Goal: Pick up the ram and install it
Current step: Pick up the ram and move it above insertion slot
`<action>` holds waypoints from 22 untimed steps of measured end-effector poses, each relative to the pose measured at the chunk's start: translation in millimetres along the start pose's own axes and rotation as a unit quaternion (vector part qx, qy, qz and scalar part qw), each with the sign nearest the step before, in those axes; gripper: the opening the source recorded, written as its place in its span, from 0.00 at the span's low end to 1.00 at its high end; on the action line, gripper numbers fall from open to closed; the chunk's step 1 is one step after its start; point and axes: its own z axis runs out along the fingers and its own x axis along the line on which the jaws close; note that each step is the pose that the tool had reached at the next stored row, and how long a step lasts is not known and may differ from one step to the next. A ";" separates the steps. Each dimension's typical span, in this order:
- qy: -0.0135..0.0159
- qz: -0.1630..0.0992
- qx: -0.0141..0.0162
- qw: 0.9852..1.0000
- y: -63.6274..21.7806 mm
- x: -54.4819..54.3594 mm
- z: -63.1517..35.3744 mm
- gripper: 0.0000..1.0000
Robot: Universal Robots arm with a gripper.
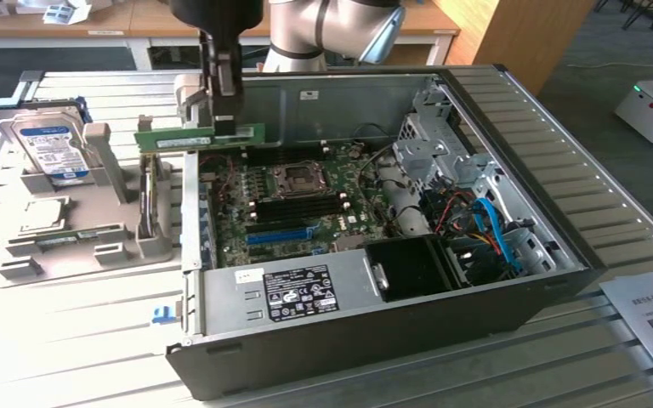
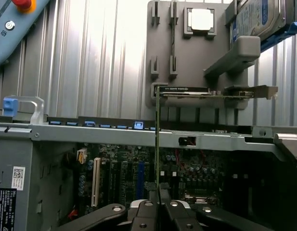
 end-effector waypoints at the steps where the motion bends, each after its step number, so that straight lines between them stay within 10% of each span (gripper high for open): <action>1: 0.000 0.000 0.000 1.000 -2.5 0.1 -0.1 0.12; 22: 0.000 0.000 -0.002 1.000 -54.9 1.8 -2.9 0.12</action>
